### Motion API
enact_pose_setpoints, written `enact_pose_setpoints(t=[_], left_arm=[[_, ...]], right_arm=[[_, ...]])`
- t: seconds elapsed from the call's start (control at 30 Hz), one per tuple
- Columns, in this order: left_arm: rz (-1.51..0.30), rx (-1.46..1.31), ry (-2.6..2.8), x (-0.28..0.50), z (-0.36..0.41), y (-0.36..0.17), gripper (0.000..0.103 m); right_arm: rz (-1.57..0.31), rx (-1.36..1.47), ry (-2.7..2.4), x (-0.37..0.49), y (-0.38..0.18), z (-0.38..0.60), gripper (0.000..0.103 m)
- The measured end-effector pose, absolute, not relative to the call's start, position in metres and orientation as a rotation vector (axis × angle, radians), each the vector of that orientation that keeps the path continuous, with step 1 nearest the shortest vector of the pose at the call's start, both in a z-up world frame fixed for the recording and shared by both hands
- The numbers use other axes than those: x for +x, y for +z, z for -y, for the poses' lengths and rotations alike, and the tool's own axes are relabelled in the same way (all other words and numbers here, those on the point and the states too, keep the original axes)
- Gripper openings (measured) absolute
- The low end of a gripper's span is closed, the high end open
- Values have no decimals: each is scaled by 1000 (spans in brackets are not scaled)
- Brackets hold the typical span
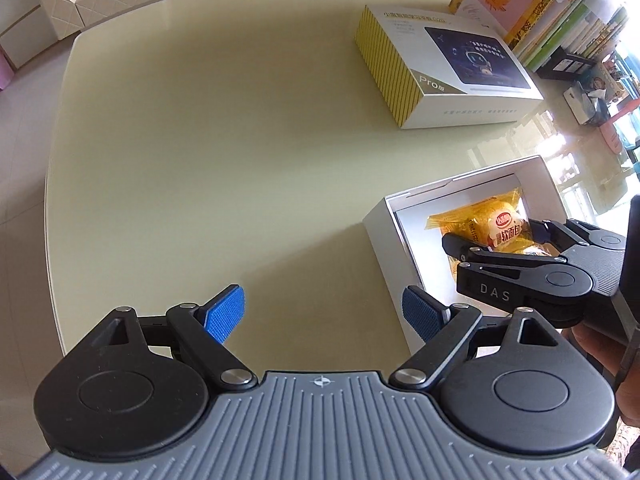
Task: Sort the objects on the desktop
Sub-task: 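Lower the yellow packet into the white box and open the right gripper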
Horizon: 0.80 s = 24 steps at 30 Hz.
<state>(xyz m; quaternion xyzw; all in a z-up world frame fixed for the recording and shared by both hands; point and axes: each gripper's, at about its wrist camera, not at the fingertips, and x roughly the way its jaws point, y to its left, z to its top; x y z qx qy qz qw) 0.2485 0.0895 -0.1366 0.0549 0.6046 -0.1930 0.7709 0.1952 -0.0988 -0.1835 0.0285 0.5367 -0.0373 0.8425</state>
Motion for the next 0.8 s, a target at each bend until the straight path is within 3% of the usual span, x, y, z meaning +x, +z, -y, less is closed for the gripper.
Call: enact_pose_setpoints(t=[0.8], left_arm=[[-1328,144,-406,245,-64,-156,103]], right_arm=[[-1162,90,-86,200,-237,116,73]])
